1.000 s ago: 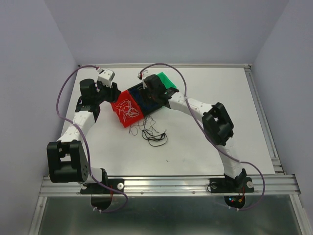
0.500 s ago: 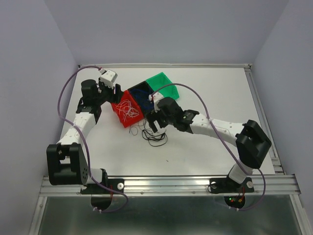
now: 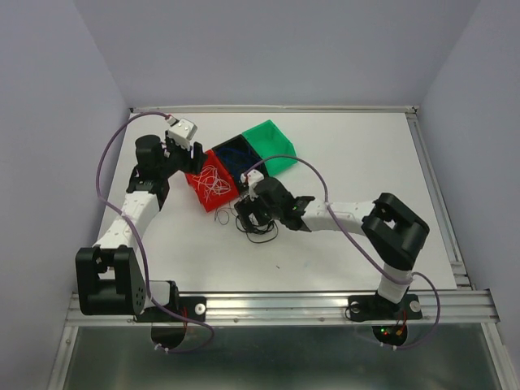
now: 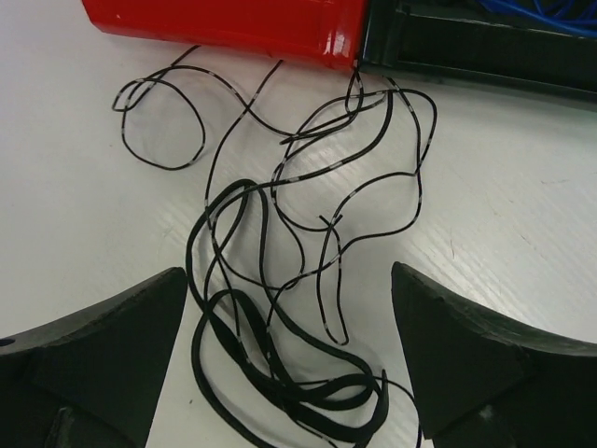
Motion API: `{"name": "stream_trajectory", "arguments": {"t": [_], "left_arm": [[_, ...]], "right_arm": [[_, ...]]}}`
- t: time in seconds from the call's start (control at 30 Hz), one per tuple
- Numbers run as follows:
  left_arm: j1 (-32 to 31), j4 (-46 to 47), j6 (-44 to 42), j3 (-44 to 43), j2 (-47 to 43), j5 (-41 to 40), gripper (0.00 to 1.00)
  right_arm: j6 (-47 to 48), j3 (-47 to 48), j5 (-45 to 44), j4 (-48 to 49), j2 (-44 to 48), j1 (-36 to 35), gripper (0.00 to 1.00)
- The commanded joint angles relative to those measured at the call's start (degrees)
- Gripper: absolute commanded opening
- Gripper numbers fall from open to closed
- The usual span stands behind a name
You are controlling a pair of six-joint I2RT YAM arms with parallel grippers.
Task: Untangle the cables
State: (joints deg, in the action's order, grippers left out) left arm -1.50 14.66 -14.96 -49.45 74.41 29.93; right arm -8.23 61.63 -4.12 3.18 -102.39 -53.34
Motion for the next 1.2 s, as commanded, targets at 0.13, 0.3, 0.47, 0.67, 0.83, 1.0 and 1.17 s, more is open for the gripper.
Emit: {"name": "stream_trajectory", "arguments": {"t": [0.13,0.3,0.47,0.67,0.83,1.0,1.17], "left_arm": [[-0.08,2.92,-0.68,0.59,-2.17,-0.05,0.68],[-0.08,2.92,-0.68,0.67,-2.25,-0.14,0.68],[-0.17,3.01,-0.77,0.67,-2.08,0.12,0.68],[-0.70,2.66,-1.30,0.85,-2.25,2.67,0.68],[-1.40,2.57,-1.47,1.37,-3.31,3.20,0.68],[-1.75,2.75,-1.48,1.73,-3.84,2.85,0.68],[-1.93,2.75,-1.56,1.73,-4.01,2.59,0.68]], "right_arm": [[0.84,7.01,-2.21,5.35,-7.46,-0.45,0.77],[0.67,1.87,-4.05,10.50,-1.78,-0.45,0.10],[1.90,-5.98,-2.56,12.82,12.54,-0.45,0.04],[1.46,-15.20,-1.76,12.73,28.80,-0.45,0.01],[1.11,-16.89,-9.30,9.31,44.37,-0.45,0.00],[2.78,-12.07,-20.74,4.99,46.05,-0.45,0.00],[7.42,-5.74,-27.86,4.91,36.59,-0.27,0.01]]}}
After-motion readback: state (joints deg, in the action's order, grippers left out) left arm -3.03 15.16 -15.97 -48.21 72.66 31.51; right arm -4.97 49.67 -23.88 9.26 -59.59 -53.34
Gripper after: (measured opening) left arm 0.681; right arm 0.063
